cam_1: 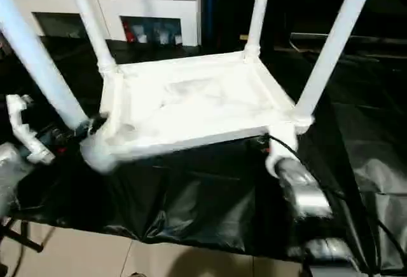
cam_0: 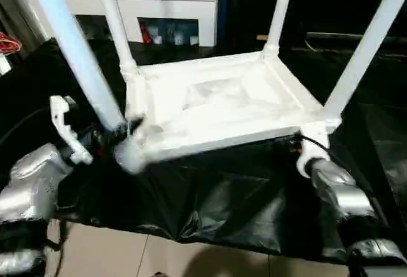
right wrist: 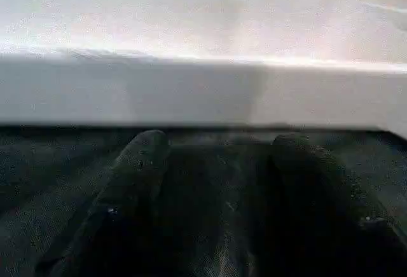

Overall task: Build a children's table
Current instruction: Rotate table base

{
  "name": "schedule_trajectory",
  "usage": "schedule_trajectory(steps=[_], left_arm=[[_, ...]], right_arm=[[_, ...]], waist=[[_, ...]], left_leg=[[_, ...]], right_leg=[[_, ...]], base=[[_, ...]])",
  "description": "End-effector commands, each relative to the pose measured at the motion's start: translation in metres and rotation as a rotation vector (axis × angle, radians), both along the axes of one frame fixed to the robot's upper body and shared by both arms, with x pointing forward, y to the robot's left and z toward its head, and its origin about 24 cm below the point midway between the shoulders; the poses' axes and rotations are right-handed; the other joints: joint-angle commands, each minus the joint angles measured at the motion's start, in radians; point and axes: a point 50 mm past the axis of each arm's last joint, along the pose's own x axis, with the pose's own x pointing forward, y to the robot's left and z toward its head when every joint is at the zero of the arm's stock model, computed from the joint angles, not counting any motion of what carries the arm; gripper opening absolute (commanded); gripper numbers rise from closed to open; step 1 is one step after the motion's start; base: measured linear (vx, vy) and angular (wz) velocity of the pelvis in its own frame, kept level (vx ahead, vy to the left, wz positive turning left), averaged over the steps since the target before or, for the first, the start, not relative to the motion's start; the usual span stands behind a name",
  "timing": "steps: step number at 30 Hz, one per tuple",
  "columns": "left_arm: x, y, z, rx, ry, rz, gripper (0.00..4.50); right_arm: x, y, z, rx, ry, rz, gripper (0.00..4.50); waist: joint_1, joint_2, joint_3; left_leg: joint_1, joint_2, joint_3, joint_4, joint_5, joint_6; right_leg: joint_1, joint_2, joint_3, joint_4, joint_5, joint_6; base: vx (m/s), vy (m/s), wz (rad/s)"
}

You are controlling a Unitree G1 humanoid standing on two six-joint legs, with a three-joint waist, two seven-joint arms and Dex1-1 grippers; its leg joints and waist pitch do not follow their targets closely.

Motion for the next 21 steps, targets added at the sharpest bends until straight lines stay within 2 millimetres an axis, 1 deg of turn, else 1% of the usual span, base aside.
schedule_trajectory(steps=[1, 2, 3, 4, 5, 6, 7, 8, 9, 10, 11, 12, 13, 14, 15, 16, 17, 18, 19, 20, 21], left_arm=[[-0.010, -0.008, 0.006, -0.020, 0.039, -0.143, 4.37], [-0.015, -0.009, 0.005, -0.024, 0.067, -0.182, 4.37], [-0.016, -0.010, 0.005, -0.026, 0.078, -0.197, 4.37], [-0.021, -0.011, 0.003, -0.027, 0.102, -0.225, 4.37], [-0.023, -0.011, 0.002, -0.026, 0.116, -0.238, 4.37], [-0.029, -0.017, 0.003, -0.021, 0.136, -0.283, 4.37], [-0.033, -0.021, 0.003, -0.018, 0.150, -0.316, 4.37], [-0.039, -0.029, 0.004, -0.013, 0.171, -0.359, 4.37], [-0.045, -0.039, 0.005, -0.018, 0.192, -0.406, 4.37], [-0.045, -0.042, 0.005, -0.019, 0.195, -0.415, 4.37], [-0.048, -0.053, 0.005, -0.026, 0.204, -0.454, 4.37], [-0.049, -0.056, 0.005, -0.028, 0.207, -0.462, 4.37], [-0.049, -0.064, 0.005, -0.031, 0.214, -0.480, 4.37], [-0.051, -0.072, 0.006, -0.042, 0.221, -0.515, 4.37], [-0.051, -0.072, 0.006, -0.042, 0.221, -0.515, 4.37], [-0.051, -0.084, 0.007, -0.062, 0.221, -0.549, 4.37], [-0.051, -0.084, 0.007, -0.062, 0.221, -0.549, 4.37], [-0.051, -0.090, 0.007, -0.071, 0.225, -0.561, 4.37], [-0.052, -0.102, 0.007, -0.077, 0.224, -0.589, 4.37], [-0.052, -0.105, 0.007, -0.079, 0.223, -0.595, 4.37], [-0.051, -0.107, 0.007, -0.080, 0.222, -0.599, 4.37]], right_arm=[[0.006, 0.010, 0.003, -0.004, -0.010, 0.022, 3.00], [0.009, 0.012, 0.004, -0.004, -0.012, 0.025, 3.00], [0.010, 0.012, 0.004, -0.004, -0.013, 0.026, 3.00], [0.011, 0.014, 0.005, -0.004, -0.016, 0.031, 3.00], [0.012, 0.016, 0.006, -0.004, -0.017, 0.034, 3.00], [0.015, 0.019, 0.007, -0.001, -0.025, 0.046, 3.00], [0.016, 0.022, 0.009, 0.001, -0.030, 0.056, 3.00], [0.019, 0.030, 0.011, 0.008, -0.040, 0.087, 3.00], [0.021, 0.042, 0.013, 0.020, -0.052, 0.139, 3.00], [0.022, 0.045, 0.013, 0.023, -0.054, 0.151, 3.00], [0.022, 0.058, 0.014, 0.039, -0.061, 0.201, 3.00], [0.023, 0.061, 0.014, 0.042, -0.062, 0.214, 3.00], [0.023, 0.068, 0.014, 0.042, -0.064, 0.241, 3.00], [0.023, 0.076, 0.014, 0.040, -0.073, 0.271, 3.00], [0.023, 0.076, 0.014, 0.040, -0.073, 0.271, 3.00], [0.024, 0.082, 0.015, 0.048, -0.077, 0.285, 3.00], [0.024, 0.082, 0.015, 0.048, -0.077, 0.285, 3.00], [0.025, 0.086, 0.016, 0.056, -0.079, 0.297, 3.00], [0.024, 0.095, 0.016, 0.072, -0.085, 0.338, 3.00], [0.023, 0.097, 0.016, 0.077, -0.086, 0.354, 3.00], [0.023, 0.099, 0.016, 0.080, -0.086, 0.362, 3.00]], waist=[[0.001, -0.001, -0.063], [-0.003, -0.003, -0.059], [-0.002, -0.004, -0.059], [-0.004, -0.010, -0.059], [-0.004, -0.008, -0.057], [-0.005, -0.009, -0.057], [-0.010, -0.008, -0.058], [-0.011, -0.015, -0.058], [-0.014, -0.014, -0.061], [-0.015, -0.012, -0.060], [-0.018, -0.013, -0.058], [-0.023, -0.018, -0.058], [-0.029, -0.017, -0.058], [-0.033, -0.017, -0.058], [-0.037, -0.018, -0.057], [-0.041, -0.022, -0.058], [-0.041, -0.021, -0.058], [-0.042, -0.024, -0.058], [-0.041, -0.021, -0.058], [-0.041, -0.021, -0.058], [-0.040, -0.023, -0.060]], left_leg=[[0.016, 0.028, 0.001, -0.073, -0.310, -0.012], [0.014, 0.026, 0.000, -0.076, -0.327, -0.015], [0.017, 0.026, 0.001, -0.075, -0.336, -0.018], [0.015, 0.025, -0.001, -0.075, -0.336, -0.019], [0.015, 0.024, -0.001, -0.077, -0.338, -0.019], [0.016, 0.024, -0.001, -0.077, -0.340, -0.019], [0.013, 0.026, -0.002, -0.078, -0.334, -0.022], [0.015, 0.026, -0.001, -0.078, -0.330, -0.020], [0.013, 0.027, -0.002, -0.077, -0.320, -0.017], [0.015, 0.027, -0.002, -0.077, -0.316, -0.016], [0.015, 0.025, 0.000, -0.077, -0.313, -0.012], [0.011, 0.025, -0.001, -0.078, -0.313, -0.012], [0.009, 0.025, -0.003, -0.078, -0.310, -0.013], [0.009, 0.024, -0.003, -0.078, -0.310, -0.014], [0.009, 0.023, -0.004, -0.076, -0.306, -0.014], [0.010, 0.022, -0.002, -0.075, -0.302, -0.011], [0.012, 0.022, -0.002, -0.075, -0.303, -0.011], [0.011, 0.022, -0.002, -0.074, -0.296, -0.009], [0.014, 0.023, -0.002, -0.074, -0.295, -0.008], [0.014, 0.023, -0.001, -0.073, -0.294, -0.008], [0.013, 0.023, -0.001, -0.073, -0.284, -0.006]], right_leg=[[0.039, -0.043, 0.036, -0.063, -0.282, -0.233], [0.039, -0.040, 0.036, -0.067, -0.308, -0.223], [0.037, -0.040, 0.036, -0.068, -0.319, -0.219], [0.039, -0.043, 0.037, -0.067, -0.337, -0.211], [0.039, -0.043, 0.037, -0.070, -0.351, -0.206], [0.038, -0.042, 0.038, -0.073, -0.357, -0.200], [0.040, -0.041, 0.038, -0.068, -0.340, -0.201], [0.039, -0.040, 0.038, -0.070, -0.336, -0.200], [0.040, -0.042, 0.039, -0.064, -0.313, -0.208], [0.039, -0.041, 0.038, -0.064, -0.306, -0.213], [0.038, -0.037, 0.039, -0.065, -0.297, -0.218], [0.042, -0.038, 0.038, -0.066, -0.293, -0.220], [0.044, -0.040, 0.038, -0.063, -0.297, -0.218], [0.044, -0.041, 0.038, -0.064, -0.300, -0.218], [0.045, -0.041, 0.039, -0.066, -0.299, -0.218], [0.045, -0.040, 0.040, -0.066, -0.298, -0.219], [0.044, -0.040, 0.040, -0.066, -0.298, -0.220], [0.046, -0.039, 0.041, -0.066, -0.293, -0.219], [0.044, -0.040, 0.041, -0.067, -0.287, -0.222], [0.044, -0.039, 0.041, -0.067, -0.283, -0.222], [0.046, -0.038, 0.041, -0.064, -0.264, -0.224]], base=[[0.000, 0.000, 0.00], [0.000, 0.000, 0.00], [0.000, 0.000, 0.00], [0.000, 0.000, 0.00], [0.000, 0.000, 0.00], [0.000, 0.000, 0.00], [0.000, 0.000, 0.00], [0.000, 0.000, 0.00], [0.000, 0.000, 0.00], [0.000, 0.000, 0.00], [0.000, 0.000, 0.00], [0.000, 0.000, 0.00], [0.000, 0.000, 0.00], [0.000, 0.000, 0.00], [0.000, 0.000, 0.00], [0.000, 0.000, 0.00], [0.000, 0.000, 0.00], [0.000, 0.000, 0.00], [0.000, 0.000, 0.00], [0.000, 0.000, 0.00], [0.000, 0.000, 0.00]])
